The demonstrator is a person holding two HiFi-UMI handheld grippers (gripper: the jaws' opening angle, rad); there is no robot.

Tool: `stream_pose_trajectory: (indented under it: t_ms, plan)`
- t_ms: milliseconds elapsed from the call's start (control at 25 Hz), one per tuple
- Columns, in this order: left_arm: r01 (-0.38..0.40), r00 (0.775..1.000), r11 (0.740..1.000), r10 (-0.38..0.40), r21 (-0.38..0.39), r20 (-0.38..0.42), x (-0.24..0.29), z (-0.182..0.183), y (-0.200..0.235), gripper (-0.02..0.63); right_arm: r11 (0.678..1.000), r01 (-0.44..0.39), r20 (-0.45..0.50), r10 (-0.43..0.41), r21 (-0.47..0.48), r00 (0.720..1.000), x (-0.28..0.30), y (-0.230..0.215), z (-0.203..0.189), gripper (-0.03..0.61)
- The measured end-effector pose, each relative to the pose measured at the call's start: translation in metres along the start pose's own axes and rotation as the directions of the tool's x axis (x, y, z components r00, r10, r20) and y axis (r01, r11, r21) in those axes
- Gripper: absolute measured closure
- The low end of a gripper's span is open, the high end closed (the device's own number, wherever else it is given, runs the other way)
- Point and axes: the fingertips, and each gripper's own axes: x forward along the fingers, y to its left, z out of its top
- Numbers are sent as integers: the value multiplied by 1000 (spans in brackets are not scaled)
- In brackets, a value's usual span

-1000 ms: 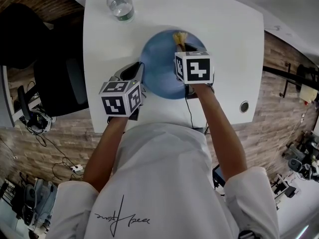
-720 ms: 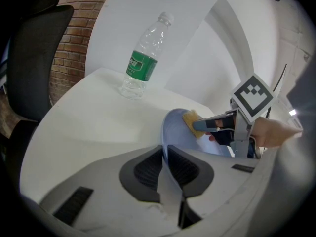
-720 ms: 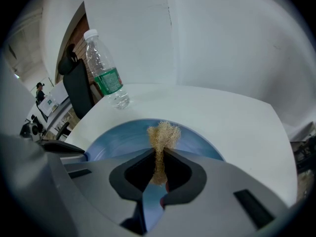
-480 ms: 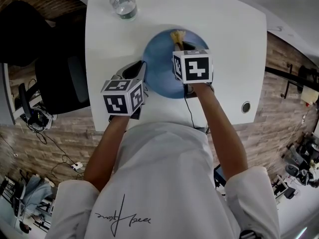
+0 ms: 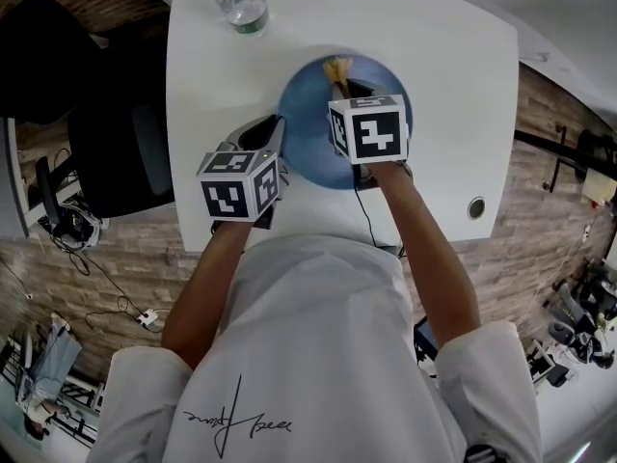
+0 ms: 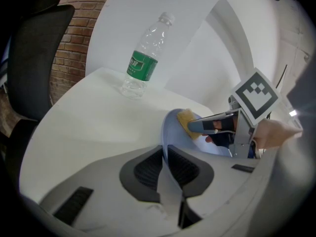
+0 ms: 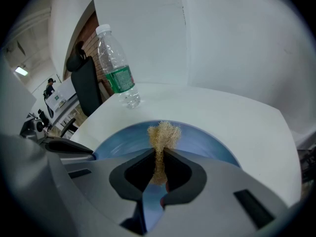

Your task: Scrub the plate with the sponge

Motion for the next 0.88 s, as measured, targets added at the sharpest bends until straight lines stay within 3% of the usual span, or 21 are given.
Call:
stream_pose_trajectory:
  t_ms: [880]
  plan:
    - [-4,1000,1000,4,-8,1,1,0,1,583,995,-83,-4,82,-50,997,5,30,0,540]
